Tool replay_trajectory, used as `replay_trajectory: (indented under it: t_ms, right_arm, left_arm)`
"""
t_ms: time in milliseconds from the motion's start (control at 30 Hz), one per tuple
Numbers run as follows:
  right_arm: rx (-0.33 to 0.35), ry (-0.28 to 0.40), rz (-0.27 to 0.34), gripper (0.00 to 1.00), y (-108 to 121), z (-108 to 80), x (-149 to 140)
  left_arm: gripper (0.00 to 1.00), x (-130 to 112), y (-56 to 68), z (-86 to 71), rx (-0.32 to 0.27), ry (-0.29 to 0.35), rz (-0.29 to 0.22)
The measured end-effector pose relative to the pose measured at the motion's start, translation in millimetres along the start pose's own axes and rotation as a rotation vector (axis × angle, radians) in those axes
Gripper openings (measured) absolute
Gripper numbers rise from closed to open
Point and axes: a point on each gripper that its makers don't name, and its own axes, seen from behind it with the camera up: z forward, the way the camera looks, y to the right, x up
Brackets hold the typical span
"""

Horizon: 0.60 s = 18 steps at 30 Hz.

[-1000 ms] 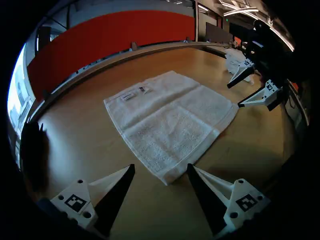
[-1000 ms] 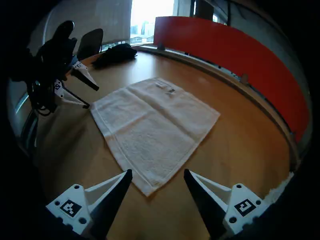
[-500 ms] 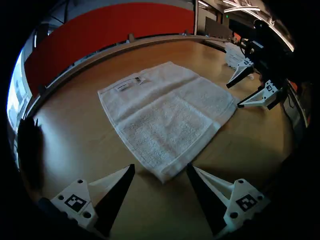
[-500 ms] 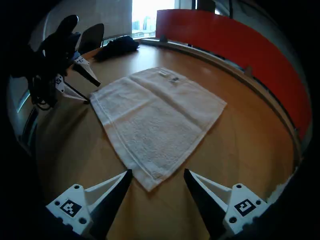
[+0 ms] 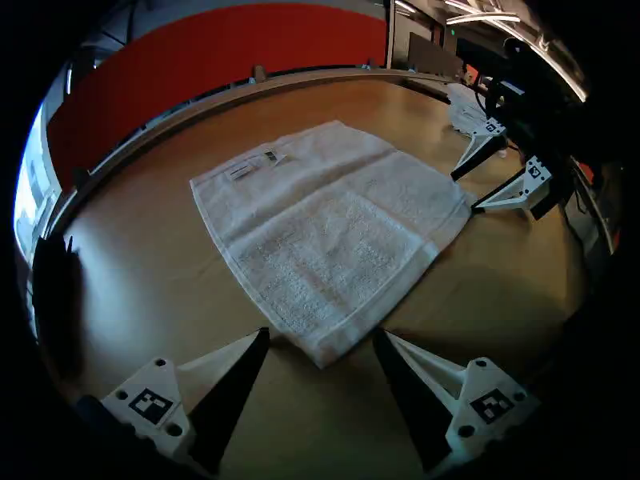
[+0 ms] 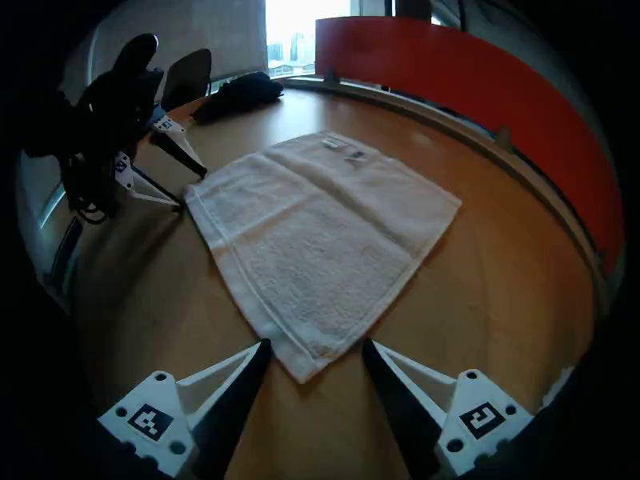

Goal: Fold towel

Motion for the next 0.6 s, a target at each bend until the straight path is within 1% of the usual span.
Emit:
replay_trajectory:
  t_ms: [100, 167, 233, 300, 333, 433, 500, 567, 600]
  right_arm:
    - [-0.004, 0.0, 0.007, 0.72, 1.2, 0.6, -0.3]
    - [-0.007, 0.0, 0.014, 0.67, 2.1, 0.9, -0.5]
    - [-0.009, -0.001, 0.019, 0.63, 3.0, 1.2, -0.5]
    - [-0.01, -0.002, 0.023, 0.58, 3.6, 1.4, -0.5]
    - [-0.009, -0.003, 0.024, 0.56, 3.5, 1.5, -0.5]
    - [-0.002, -0.006, 0.024, 0.43, 2.8, 1.3, -1.0]
    - [0.003, -0.008, 0.025, 0.33, 1.9, 1.2, -1.5]
    - [0.008, -0.01, 0.029, 0.26, 0.9, 1.2, -1.7]
    - [0.011, -0.01, 0.031, 0.23, -0.2, 1.1, -1.8]
  left_arm:
    - [0.92, 0.3, 0.9, -0.1, 0.002, -0.004, -0.003]
    - [0.87, 0.4, 1.8, -0.2, 0.001, -0.005, -0.003]
    - [0.79, 0.6, 3.2, 0.0, -0.001, -0.009, -0.001]
    - [0.75, 1.0, 5.1, 0.4, -0.003, -0.013, 0.002]
    - [0.71, 1.2, 6.4, 0.8, -0.005, -0.014, 0.005]
    - [0.57, 2.0, 9.9, 2.1, -0.009, -0.019, 0.01]
    - [0.52, 2.5, 11.8, 2.8, -0.009, -0.021, 0.01]
    - [0.46, 2.6, 13.1, 3.2, -0.008, -0.023, 0.008]
    - [0.38, 2.8, 13.0, 3.3, -0.004, -0.024, 0.004]
